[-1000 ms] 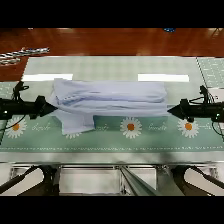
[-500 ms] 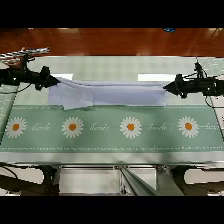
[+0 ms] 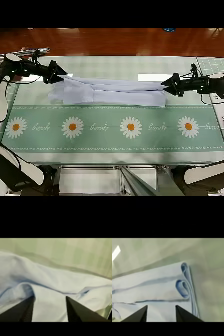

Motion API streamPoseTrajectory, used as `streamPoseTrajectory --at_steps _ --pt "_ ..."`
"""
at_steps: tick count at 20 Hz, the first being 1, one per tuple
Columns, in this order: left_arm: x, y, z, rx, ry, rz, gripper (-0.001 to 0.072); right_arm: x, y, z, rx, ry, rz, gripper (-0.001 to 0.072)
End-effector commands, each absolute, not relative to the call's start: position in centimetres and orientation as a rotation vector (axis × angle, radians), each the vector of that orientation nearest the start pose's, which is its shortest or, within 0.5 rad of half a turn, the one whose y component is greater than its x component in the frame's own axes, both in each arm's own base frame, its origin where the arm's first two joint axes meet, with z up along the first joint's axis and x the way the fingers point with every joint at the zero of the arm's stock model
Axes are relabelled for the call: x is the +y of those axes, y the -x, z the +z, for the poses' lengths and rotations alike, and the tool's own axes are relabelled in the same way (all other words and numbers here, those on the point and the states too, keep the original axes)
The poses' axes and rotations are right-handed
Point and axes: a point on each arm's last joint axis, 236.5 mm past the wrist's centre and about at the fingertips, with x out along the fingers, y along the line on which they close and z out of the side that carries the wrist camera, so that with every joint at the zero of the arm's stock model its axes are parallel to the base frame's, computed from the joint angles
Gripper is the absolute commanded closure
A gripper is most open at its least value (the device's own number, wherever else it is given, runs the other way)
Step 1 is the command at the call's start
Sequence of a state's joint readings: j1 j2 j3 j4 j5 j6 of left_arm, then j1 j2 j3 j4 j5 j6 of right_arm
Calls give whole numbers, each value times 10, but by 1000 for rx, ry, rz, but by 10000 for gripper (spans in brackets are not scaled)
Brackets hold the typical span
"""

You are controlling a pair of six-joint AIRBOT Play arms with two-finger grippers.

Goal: Fold the shirts.

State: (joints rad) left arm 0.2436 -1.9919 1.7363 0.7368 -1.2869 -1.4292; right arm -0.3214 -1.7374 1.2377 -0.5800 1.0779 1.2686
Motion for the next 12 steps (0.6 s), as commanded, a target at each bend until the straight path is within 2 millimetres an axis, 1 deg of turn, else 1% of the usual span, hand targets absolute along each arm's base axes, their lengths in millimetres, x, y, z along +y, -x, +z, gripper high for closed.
streamPoseTrajectory --at_steps 1,2,3,4,5,6,7,8,9,10,11,12 --pt "-36 -523 -51 1343 927 -316 201 21 -478 -56 1165 -990 266 301" --pt "-25 -520 -42 1354 948 -305 202 16 -476 -43 1160 -987 288 302" --pt "-9 -517 -27 1349 938 -301 202 7 -474 -25 1148 -990 306 303" --pt "8 -512 -8 1327 901 -284 203 -4 -470 -5 1131 -989 324 303" --pt "26 -508 11 1294 859 -253 203 -19 -463 15 1109 -982 333 303" --pt "45 -502 31 1255 801 -202 203 -37 -455 31 1083 -965 315 303" --pt "66 -495 51 1214 719 -133 203 -62 -445 41 1059 -919 257 303" --pt "83 -488 74 1164 621 -64 203 -86 -433 44 1048 -857 179 303" --pt "92 -485 97 1102 534 -17 203 -106 -421 41 1037 -825 93 303" --pt "92 -482 124 1017 477 12 203 -118 -413 34 1028 -821 21 303" --pt "81 -479 146 939 446 8 203 -122 -405 20 1025 -835 -34 303" --pt "63 -474 163 868 422 -8 203 -119 -397 0 1033 -872 -72 303"
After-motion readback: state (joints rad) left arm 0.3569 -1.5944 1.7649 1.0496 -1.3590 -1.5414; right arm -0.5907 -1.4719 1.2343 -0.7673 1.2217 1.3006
